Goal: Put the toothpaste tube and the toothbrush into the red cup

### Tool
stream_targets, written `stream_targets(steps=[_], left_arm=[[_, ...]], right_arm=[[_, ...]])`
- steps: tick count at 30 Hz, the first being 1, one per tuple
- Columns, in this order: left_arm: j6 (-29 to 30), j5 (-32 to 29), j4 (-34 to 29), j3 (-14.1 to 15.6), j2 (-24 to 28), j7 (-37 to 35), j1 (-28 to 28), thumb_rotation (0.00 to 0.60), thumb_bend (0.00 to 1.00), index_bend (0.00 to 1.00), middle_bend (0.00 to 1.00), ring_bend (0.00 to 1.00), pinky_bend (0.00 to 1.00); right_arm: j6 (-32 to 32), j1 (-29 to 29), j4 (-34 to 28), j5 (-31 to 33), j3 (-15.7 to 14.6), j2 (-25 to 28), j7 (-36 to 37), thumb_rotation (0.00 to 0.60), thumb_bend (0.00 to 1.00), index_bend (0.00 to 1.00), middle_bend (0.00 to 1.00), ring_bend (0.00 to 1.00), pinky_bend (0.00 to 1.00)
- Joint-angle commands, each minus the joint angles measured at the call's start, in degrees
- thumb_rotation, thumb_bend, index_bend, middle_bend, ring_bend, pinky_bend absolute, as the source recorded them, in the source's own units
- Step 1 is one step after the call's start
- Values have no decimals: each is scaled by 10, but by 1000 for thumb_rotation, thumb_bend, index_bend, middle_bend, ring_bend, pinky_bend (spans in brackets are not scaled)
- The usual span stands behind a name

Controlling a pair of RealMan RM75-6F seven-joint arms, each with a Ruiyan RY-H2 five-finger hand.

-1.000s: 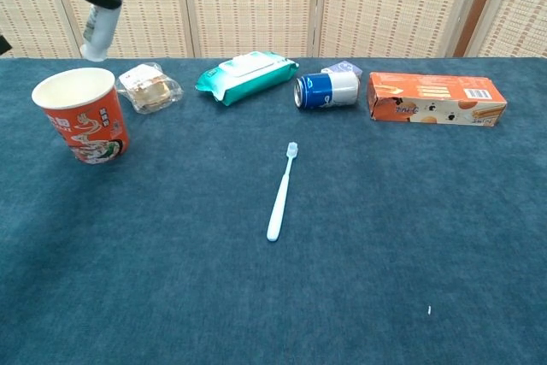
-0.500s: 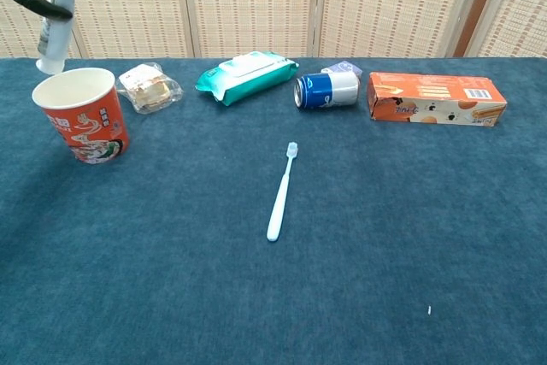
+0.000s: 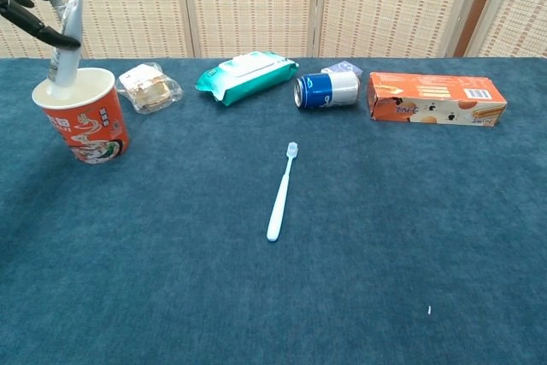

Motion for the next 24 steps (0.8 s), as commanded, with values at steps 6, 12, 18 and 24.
stream_targets(steps=[6, 12, 18, 24], left_arm=[[-9, -5, 25, 7, -14, -2, -3, 600, 368, 607, 0, 0, 0], [-15, -7, 35, 9, -19, -2, -5, 600, 368, 608, 0, 0, 0], [-19, -10, 44, 13, -25, 1, -7, 600, 368, 607, 0, 0, 0], [-23, -13, 54, 18, -29, 6, -8, 600, 368, 606, 0, 0, 0]], right_arm=[[4, -2, -1, -2, 0, 3, 5, 600, 0, 48, 38, 0, 252], [2, -1, -2, -2, -1, 3, 3, 600, 0, 48, 38, 0, 252], [3, -2, -2, -3, -1, 3, 3, 600, 0, 48, 38, 0, 252], [5, -3, -3, -4, -1, 5, 5, 600, 0, 48, 38, 0, 252]])
